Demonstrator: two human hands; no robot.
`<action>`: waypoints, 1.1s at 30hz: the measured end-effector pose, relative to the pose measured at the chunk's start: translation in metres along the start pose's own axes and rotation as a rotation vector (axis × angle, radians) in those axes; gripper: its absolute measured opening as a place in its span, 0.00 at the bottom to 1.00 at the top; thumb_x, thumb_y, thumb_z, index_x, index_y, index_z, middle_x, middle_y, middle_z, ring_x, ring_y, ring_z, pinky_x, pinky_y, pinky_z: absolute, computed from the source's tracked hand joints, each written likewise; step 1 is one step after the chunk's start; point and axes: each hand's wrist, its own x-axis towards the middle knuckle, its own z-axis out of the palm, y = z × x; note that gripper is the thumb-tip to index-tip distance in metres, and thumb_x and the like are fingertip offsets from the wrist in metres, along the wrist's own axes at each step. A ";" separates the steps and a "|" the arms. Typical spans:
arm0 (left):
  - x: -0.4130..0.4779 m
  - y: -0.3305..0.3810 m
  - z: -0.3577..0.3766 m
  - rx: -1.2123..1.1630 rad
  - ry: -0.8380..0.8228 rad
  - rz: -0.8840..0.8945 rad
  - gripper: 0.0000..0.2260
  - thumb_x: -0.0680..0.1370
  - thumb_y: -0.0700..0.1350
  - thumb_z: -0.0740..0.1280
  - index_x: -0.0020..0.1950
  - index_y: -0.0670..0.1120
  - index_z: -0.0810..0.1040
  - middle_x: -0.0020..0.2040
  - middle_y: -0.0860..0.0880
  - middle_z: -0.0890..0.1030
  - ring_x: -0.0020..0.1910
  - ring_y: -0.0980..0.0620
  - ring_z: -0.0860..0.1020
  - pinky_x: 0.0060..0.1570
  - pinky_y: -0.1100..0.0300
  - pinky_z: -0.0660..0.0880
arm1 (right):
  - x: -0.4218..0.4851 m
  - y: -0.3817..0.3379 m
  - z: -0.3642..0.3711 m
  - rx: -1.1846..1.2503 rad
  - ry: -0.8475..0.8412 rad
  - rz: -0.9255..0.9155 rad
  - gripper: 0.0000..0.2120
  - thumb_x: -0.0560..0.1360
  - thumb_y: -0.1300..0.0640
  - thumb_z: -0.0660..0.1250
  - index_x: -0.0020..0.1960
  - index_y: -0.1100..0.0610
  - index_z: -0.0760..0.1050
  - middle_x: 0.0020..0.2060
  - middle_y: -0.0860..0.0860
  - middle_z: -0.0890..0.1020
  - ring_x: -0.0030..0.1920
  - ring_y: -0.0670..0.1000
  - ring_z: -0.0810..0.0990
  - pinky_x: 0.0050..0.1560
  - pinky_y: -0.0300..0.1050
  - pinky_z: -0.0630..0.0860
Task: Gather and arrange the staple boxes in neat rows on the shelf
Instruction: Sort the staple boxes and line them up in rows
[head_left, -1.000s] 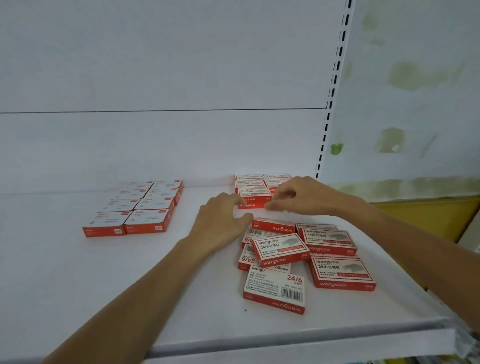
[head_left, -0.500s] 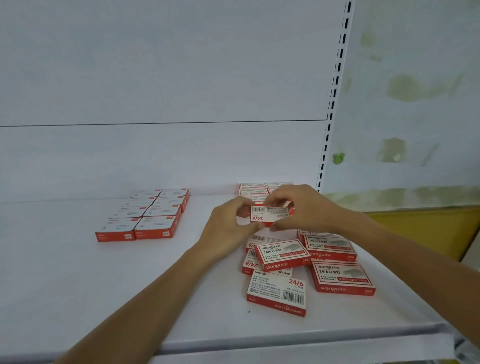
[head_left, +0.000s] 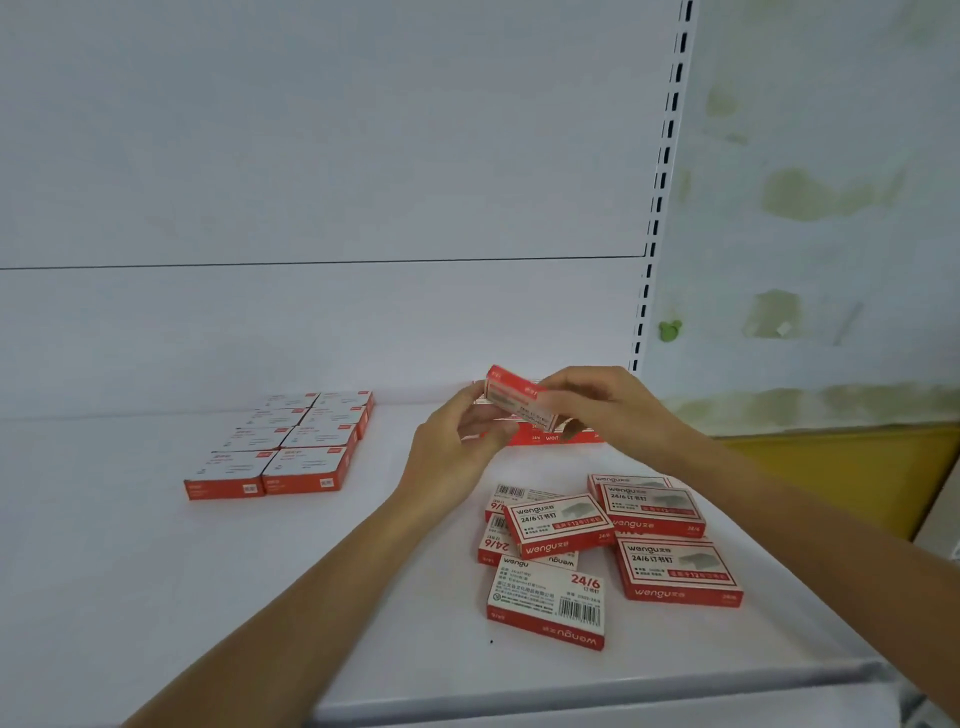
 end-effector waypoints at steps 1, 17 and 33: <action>0.001 -0.001 -0.001 -0.015 0.027 -0.006 0.12 0.75 0.45 0.68 0.58 0.54 0.73 0.50 0.56 0.80 0.50 0.62 0.78 0.54 0.67 0.74 | 0.000 -0.002 0.000 0.076 -0.027 0.037 0.08 0.77 0.57 0.62 0.45 0.56 0.80 0.39 0.53 0.82 0.36 0.48 0.80 0.41 0.41 0.78; -0.003 0.001 0.008 -0.373 0.187 -0.225 0.09 0.75 0.41 0.66 0.55 0.44 0.75 0.49 0.45 0.82 0.45 0.50 0.83 0.47 0.56 0.80 | -0.005 0.002 0.004 -0.168 -0.075 -0.056 0.21 0.68 0.56 0.74 0.57 0.42 0.72 0.48 0.43 0.80 0.47 0.45 0.81 0.50 0.36 0.78; -0.003 0.000 0.004 -0.259 0.141 -0.255 0.13 0.75 0.50 0.67 0.58 0.51 0.72 0.54 0.48 0.79 0.50 0.54 0.80 0.48 0.62 0.77 | -0.001 0.006 0.006 -0.484 -0.037 -0.296 0.23 0.67 0.60 0.75 0.60 0.53 0.77 0.48 0.42 0.77 0.44 0.37 0.76 0.48 0.28 0.74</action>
